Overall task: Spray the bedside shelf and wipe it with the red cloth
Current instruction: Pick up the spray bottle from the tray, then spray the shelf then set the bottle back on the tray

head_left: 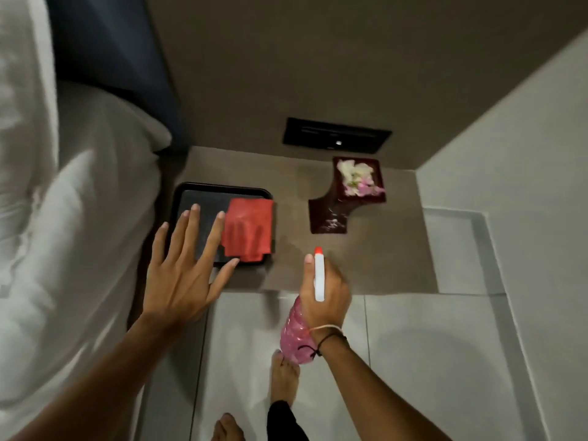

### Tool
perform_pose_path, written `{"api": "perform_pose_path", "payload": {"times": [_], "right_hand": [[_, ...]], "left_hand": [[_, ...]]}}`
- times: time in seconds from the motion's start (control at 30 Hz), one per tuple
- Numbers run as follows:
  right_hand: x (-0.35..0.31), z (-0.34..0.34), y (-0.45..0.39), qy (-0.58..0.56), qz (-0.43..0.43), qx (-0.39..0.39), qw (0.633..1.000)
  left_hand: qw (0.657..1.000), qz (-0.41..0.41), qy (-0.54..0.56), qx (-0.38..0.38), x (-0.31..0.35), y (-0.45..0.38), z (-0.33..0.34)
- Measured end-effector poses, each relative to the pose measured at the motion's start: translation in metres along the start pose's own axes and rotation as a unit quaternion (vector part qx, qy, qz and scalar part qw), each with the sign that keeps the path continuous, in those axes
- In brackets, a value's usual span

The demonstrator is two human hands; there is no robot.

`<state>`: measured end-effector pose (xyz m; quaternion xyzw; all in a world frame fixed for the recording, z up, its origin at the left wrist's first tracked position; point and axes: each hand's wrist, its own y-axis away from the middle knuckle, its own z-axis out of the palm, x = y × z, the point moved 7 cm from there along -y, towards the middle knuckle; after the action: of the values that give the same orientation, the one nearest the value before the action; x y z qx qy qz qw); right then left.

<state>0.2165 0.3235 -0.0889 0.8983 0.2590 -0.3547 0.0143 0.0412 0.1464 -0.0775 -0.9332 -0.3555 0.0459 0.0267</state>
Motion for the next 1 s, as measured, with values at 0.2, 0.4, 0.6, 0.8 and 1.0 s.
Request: {"api": "perform_pose_path", "payload": {"times": [0.2,0.4,0.6,0.8,1.0], "right_hand": [[0.044,-0.019,-0.001,0.109,0.042,0.016,0.993],[0.039,-0.015,-0.001,0.115,0.021,0.046,0.992],[-0.014,-0.008,-0.004,0.075,-0.126,0.055,0.988],[-0.116,0.015,-0.033,-0.034,-0.202,0.053,0.977],[-0.183,0.071,-0.059,-0.041,-0.196,0.003,0.98]], "left_hand": [[0.999,0.046,0.006,-0.007,0.033,0.003,0.011],[0.999,0.051,0.01,0.002,0.024,0.007,0.016],[0.999,0.023,0.005,0.025,-0.018,0.011,0.005],[0.995,-0.03,-0.037,0.092,-0.084,0.019,-0.021],[0.986,-0.081,-0.048,0.14,-0.122,0.032,-0.03]]}}
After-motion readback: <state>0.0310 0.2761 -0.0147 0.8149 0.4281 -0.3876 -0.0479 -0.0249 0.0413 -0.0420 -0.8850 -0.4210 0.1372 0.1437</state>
